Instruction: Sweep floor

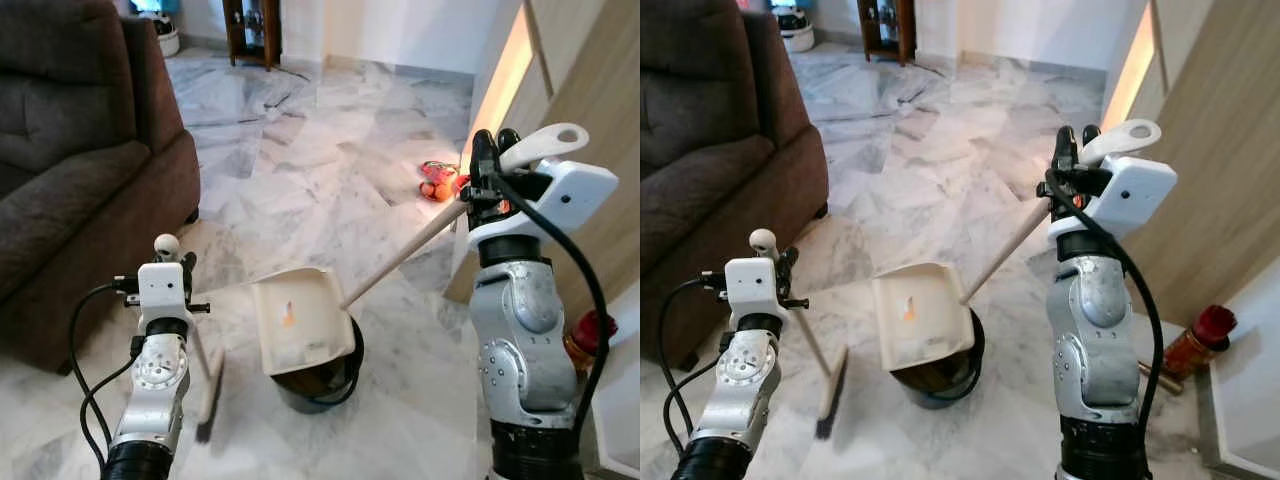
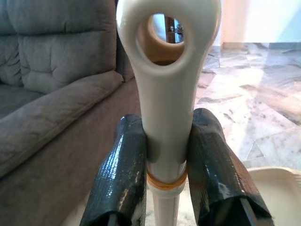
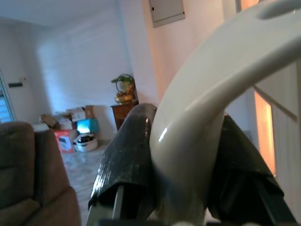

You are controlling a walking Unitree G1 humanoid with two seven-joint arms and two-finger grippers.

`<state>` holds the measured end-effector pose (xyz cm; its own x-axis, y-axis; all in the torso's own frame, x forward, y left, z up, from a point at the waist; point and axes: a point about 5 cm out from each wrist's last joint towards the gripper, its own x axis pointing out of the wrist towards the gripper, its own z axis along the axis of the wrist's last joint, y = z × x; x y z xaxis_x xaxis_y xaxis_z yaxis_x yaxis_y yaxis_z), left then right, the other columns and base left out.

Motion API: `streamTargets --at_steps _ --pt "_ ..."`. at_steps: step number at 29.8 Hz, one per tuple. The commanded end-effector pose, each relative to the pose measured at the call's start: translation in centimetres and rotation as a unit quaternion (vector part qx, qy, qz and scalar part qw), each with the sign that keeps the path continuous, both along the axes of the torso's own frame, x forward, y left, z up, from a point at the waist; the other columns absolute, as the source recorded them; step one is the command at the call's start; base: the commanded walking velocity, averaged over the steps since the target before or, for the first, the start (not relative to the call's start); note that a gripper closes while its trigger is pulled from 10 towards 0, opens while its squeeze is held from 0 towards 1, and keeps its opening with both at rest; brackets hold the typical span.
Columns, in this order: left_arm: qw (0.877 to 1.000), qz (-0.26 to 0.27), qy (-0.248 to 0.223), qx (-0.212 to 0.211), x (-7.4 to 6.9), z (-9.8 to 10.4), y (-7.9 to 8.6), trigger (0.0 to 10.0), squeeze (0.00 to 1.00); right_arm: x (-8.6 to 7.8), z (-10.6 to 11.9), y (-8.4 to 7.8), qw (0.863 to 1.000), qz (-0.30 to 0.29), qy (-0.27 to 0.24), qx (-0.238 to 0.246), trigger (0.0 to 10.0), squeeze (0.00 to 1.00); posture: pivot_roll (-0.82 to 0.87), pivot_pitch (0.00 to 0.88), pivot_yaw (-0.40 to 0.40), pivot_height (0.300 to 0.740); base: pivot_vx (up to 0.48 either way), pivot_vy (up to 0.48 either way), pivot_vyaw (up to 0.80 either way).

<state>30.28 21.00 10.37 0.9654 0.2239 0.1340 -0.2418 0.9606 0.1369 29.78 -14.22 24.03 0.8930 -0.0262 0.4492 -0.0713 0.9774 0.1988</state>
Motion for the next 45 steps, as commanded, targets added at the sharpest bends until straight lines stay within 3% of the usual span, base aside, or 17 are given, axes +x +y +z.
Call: streamTargets --at_steps 1,14,24,39,45 --pt "1.0 -0.004 -0.025 0.011 0.4 1.1 -0.2 10.0 0.0 -0.9 2.5 0.0 0.998 0.004 -0.067 0.01 10.0 0.0 -0.06 0.07 0.008 0.74 0.27 0.0 0.0" --pt "1.0 -0.006 -0.024 0.01 0.4 1.1 -0.2 10.0 0.0 -1.4 3.1 1.9 0.995 0.034 -0.09 -0.016 10.0 0.0 -0.06 0.069 0.009 0.74 0.264 0.0 0.0" --pt "1.0 -0.013 -0.023 0.006 0.4 0.9 -0.5 10.0 0.0 -1.6 3.2 2.8 0.994 0.044 -0.099 -0.032 10.0 0.0 -0.06 0.068 0.009 0.74 0.0 0.0 0.0" --pt "1.0 -0.017 -0.022 0.007 0.3 0.8 -0.5 10.0 0.0 -2.7 3.3 5.1 0.979 0.043 -0.147 -0.134 10.0 0.0 -0.06 0.068 0.012 0.74 0.0 0.0 0.0" --pt "1.0 -0.017 -0.022 0.008 0.3 0.8 -0.5 10.0 0.0 -3.3 3.1 6.3 0.963 0.041 -0.177 -0.201 10.0 0.0 -0.06 0.074 0.014 0.74 0.0 0.0 0.0"
